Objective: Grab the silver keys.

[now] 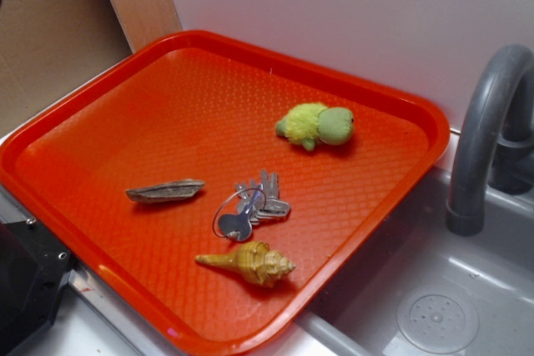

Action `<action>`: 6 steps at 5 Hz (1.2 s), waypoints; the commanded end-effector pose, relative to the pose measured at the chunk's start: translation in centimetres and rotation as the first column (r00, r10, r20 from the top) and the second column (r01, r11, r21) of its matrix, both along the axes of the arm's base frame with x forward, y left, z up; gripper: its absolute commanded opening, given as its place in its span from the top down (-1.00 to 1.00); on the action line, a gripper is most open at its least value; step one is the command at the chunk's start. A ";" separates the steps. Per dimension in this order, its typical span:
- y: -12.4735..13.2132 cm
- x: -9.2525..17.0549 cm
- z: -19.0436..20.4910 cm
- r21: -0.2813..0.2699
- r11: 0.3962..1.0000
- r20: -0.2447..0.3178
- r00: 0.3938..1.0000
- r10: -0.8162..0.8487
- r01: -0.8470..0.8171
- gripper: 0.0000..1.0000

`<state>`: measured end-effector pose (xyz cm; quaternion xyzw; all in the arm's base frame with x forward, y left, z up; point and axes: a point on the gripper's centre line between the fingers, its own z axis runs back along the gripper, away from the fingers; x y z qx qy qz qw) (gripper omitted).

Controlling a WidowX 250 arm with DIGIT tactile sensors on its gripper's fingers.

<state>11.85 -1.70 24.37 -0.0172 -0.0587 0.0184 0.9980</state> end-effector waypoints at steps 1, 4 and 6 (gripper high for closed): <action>0.0 0.0 0.0 0.000 1.000 0.000 1.000 0.000 0.000 -1.00; -8.5 6.8 -8.4 -0.020 0.994 0.027 0.994 0.105 -0.104 -1.00; -9.1 7.6 -15.0 -0.021 0.997 0.040 0.997 0.073 -0.073 -1.00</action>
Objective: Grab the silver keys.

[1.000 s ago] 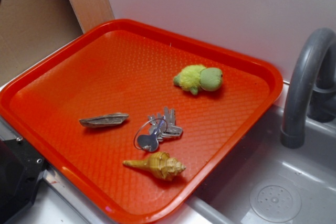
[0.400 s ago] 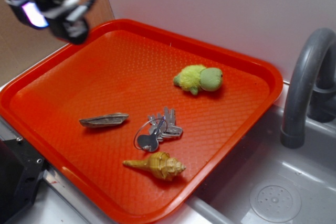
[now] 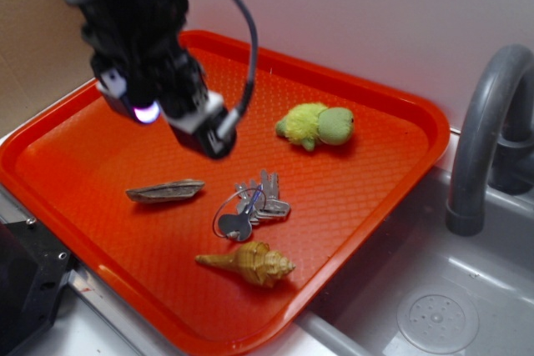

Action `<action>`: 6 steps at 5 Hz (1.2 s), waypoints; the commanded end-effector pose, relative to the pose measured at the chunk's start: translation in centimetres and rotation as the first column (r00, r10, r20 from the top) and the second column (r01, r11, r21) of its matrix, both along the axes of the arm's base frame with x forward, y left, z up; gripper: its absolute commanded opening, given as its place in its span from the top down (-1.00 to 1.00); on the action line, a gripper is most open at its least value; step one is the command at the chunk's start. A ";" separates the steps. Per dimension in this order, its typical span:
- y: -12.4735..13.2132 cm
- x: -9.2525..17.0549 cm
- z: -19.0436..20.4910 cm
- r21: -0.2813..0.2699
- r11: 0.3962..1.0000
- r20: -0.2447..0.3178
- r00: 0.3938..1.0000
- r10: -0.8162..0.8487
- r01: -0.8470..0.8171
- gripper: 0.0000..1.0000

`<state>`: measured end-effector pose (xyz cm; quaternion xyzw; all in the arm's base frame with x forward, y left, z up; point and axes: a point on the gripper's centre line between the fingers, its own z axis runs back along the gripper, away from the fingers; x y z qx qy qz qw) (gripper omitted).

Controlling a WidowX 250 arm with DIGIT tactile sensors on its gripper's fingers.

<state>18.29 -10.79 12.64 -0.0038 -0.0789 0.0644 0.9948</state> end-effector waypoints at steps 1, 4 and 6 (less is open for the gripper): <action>-1.0 1.4 -5.2 -0.094 0.995 -0.014 1.000 -0.017 0.016 -1.00; -3.4 2.9 -7.2 -0.092 0.989 -0.008 0.993 -0.115 0.113 1.00; -3.3 2.8 -7.2 -0.119 0.982 -0.016 0.989 -0.146 0.143 1.00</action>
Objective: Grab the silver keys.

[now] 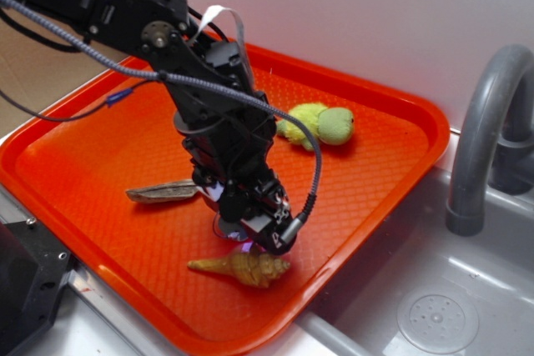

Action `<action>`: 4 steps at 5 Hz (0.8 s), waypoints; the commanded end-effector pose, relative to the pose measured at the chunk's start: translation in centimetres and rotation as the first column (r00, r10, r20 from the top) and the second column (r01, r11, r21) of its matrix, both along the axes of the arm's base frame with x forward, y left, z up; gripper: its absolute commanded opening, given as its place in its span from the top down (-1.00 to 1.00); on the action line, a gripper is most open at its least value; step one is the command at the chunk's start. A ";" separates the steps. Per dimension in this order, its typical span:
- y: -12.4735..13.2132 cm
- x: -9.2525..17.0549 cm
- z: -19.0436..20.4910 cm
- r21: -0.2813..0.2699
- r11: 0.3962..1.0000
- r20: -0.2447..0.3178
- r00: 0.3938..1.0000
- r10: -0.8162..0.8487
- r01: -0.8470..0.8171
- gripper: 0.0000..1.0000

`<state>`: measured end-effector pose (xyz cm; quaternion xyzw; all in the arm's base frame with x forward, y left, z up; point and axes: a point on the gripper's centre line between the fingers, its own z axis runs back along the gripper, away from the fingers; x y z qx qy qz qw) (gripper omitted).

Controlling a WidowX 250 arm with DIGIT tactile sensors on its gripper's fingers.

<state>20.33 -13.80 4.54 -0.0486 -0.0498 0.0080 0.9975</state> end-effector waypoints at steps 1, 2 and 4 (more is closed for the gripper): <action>0.9 0.2 3.2 0.016 0.998 0.023 0.998 -0.062 0.061 1.00; 4.0 -2.0 8.3 0.121 0.987 0.101 0.987 -0.123 0.110 1.00; 12.8 -4.6 18.0 0.000 0.999 0.053 0.998 0.040 -0.040 1.00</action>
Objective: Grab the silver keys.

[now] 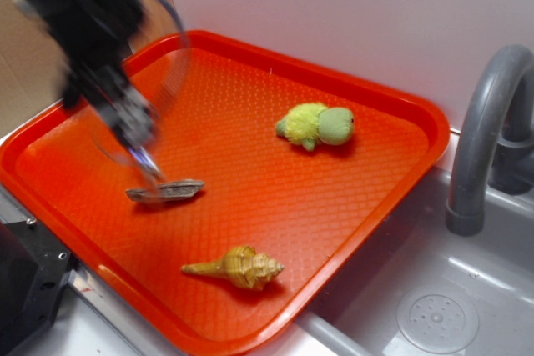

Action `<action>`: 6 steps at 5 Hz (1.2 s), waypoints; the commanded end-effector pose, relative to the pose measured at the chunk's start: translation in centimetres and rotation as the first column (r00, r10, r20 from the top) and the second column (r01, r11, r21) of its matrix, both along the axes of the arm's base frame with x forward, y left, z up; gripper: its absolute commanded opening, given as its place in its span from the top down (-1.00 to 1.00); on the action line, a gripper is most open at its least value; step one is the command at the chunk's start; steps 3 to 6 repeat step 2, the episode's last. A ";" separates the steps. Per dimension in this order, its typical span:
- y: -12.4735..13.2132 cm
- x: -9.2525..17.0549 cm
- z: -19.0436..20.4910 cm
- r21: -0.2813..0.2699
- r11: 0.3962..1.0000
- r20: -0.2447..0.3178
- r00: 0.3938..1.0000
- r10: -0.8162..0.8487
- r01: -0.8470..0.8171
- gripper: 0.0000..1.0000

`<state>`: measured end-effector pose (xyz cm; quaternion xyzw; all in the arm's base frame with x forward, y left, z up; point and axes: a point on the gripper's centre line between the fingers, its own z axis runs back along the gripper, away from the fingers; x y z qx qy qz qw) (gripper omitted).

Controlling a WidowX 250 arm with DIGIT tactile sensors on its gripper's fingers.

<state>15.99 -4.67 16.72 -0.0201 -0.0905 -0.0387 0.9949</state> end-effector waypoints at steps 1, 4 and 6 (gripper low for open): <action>4.9 0.4 7.8 -0.061 0.986 -0.097 0.984 0.149 -0.156 1.00; 4.6 1.0 6.6 -0.010 0.987 -0.139 0.977 0.159 -0.162 1.00; 4.6 1.0 6.6 -0.010 0.987 -0.139 0.977 0.159 -0.162 1.00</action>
